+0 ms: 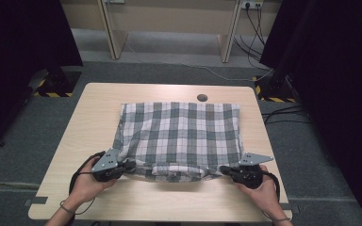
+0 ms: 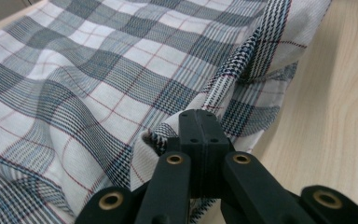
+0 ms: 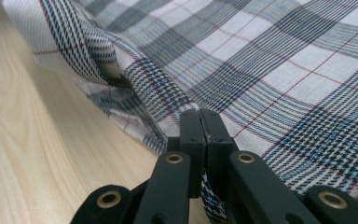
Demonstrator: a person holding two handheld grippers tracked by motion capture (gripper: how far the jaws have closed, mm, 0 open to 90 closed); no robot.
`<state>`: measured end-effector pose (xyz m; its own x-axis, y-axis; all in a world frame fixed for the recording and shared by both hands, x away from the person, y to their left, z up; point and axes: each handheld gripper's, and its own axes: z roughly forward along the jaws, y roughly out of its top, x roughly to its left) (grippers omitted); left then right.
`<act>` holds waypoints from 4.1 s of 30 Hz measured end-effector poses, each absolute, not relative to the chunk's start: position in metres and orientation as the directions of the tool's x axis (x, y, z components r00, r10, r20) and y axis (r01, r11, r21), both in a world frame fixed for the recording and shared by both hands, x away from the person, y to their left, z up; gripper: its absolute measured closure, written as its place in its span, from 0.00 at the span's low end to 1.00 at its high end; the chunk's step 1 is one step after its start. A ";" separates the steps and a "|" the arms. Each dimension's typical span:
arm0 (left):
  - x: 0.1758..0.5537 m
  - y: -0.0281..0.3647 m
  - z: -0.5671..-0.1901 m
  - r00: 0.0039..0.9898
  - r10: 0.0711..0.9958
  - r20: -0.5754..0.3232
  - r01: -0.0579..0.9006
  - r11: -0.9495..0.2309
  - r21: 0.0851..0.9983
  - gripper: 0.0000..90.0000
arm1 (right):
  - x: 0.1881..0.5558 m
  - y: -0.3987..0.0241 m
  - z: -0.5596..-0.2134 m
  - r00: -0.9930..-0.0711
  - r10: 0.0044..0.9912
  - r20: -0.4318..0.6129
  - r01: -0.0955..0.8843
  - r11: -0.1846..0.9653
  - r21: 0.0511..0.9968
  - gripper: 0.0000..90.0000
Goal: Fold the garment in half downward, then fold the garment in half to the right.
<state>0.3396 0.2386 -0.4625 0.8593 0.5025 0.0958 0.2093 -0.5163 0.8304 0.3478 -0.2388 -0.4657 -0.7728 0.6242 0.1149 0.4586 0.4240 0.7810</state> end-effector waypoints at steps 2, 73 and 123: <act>0.339 0.236 -0.464 0.873 0.478 0.096 0.212 -0.550 0.808 0.99 | 0.347 -0.235 -0.466 -0.787 0.611 0.085 0.450 0.475 0.756 0.99; 0.387 0.268 -0.474 0.546 0.815 -0.193 0.649 -0.265 0.713 0.96 | 0.389 -0.293 -0.461 -0.472 0.873 0.125 0.693 0.279 0.665 0.99; 0.368 0.272 -0.479 0.440 0.886 -0.146 0.651 -0.203 0.732 0.26 | 0.385 -0.304 -0.458 -0.360 0.917 0.169 0.714 0.155 0.683 0.47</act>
